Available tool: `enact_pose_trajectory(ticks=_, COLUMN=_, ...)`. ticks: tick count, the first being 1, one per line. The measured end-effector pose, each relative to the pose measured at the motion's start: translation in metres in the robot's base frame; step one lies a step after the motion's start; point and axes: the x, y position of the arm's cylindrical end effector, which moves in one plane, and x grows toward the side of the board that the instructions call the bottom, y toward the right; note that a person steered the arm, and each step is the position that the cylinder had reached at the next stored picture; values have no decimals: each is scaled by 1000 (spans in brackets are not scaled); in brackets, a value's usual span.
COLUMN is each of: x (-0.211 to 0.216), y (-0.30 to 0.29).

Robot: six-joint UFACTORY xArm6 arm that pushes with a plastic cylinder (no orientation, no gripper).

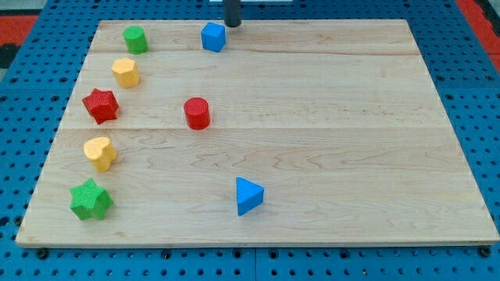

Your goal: Adjust the blue cube above the red circle vertically

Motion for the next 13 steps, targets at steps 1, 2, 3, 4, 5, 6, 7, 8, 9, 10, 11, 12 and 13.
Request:
enact_pose_trajectory(ticks=1, x=4, y=0)
enact_pose_trajectory(ticks=2, x=4, y=-21)
enact_pose_trajectory(ticks=3, x=4, y=-47)
enact_pose_trajectory(ticks=4, x=11, y=-70)
enact_pose_trajectory(ticks=5, x=18, y=-77)
enact_pose_trajectory(ticks=6, x=8, y=-72)
enact_pose_trajectory(ticks=7, x=-1, y=-44)
enact_pose_trajectory(ticks=8, x=2, y=-13)
enact_pose_trajectory(ticks=9, x=11, y=-14)
enact_pose_trajectory(ticks=10, x=15, y=-24)
enact_pose_trajectory(ticks=11, x=15, y=-44)
enact_pose_trajectory(ticks=12, x=17, y=-59)
enact_pose_trajectory(ticks=13, x=17, y=-61)
